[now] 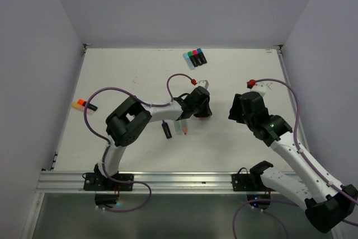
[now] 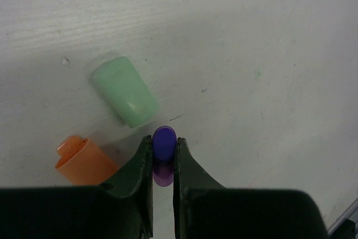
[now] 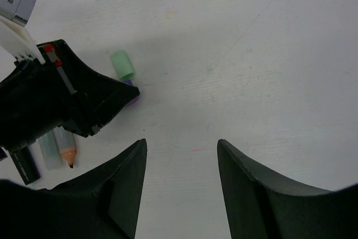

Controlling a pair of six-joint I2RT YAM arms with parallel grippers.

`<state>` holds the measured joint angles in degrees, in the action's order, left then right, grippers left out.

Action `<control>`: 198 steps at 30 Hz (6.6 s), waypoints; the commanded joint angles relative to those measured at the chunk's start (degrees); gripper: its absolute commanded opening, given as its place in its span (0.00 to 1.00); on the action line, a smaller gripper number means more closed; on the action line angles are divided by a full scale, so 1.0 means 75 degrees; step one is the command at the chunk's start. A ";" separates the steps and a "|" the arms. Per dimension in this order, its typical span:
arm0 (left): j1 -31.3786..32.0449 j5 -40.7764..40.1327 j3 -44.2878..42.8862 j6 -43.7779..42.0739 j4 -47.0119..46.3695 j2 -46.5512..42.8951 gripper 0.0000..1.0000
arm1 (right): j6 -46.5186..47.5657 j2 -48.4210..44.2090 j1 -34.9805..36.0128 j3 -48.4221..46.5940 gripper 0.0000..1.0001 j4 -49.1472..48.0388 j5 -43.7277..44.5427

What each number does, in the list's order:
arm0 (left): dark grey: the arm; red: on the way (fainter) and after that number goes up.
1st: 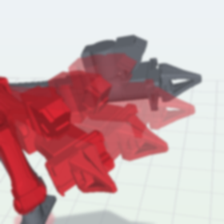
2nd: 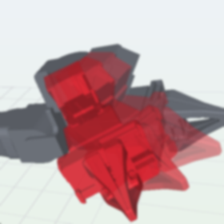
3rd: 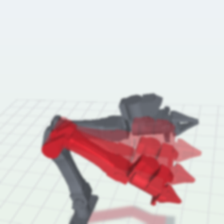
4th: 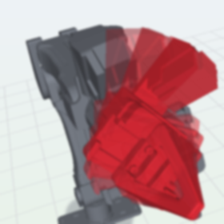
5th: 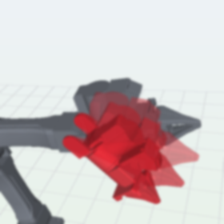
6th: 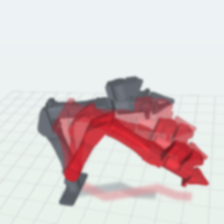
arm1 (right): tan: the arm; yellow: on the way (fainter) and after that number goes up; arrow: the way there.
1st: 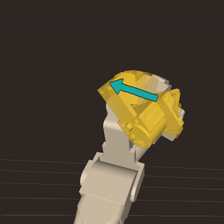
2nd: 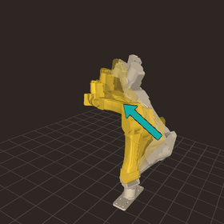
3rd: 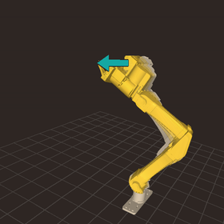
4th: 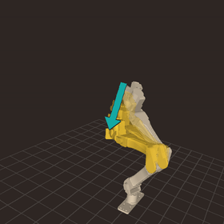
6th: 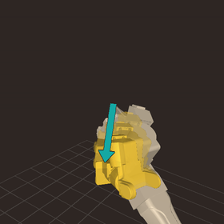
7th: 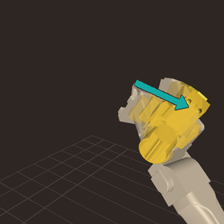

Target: Open the pen caps

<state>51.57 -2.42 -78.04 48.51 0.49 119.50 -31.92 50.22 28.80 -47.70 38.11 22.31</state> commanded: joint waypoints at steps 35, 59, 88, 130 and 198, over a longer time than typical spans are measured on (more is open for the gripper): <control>0.0062 -0.0544 -0.0387 -0.0961 0.0577 -0.2010 0.66 | -0.0009 -0.0227 -0.0066 0.0056 0.57 -0.0323 -0.0641; -0.6746 -0.1881 0.2776 -0.0410 0.3193 -0.5470 0.50 | 0.1080 0.3498 0.1619 -0.1140 0.73 -0.1260 -0.2211; -0.9161 -0.2748 0.1475 -0.0398 0.3426 -0.2879 0.35 | 0.0741 0.3219 0.2160 -0.0272 0.96 -0.2175 -0.2447; -0.9185 -0.3053 0.1698 -0.0539 0.3345 -0.2094 0.41 | 0.0729 0.2996 0.2149 -0.0214 0.96 -0.2175 -0.2447; -0.2659 0.3194 0.6198 -0.1863 -0.1448 -0.7919 0.00 | -0.0748 0.4414 0.1129 -0.1421 0.80 -0.5397 -0.6595</control>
<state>29.87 22.15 -30.20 33.45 -6.37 59.11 -35.75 82.98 36.77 -57.30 1.58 -26.22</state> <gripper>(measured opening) 0.299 0.800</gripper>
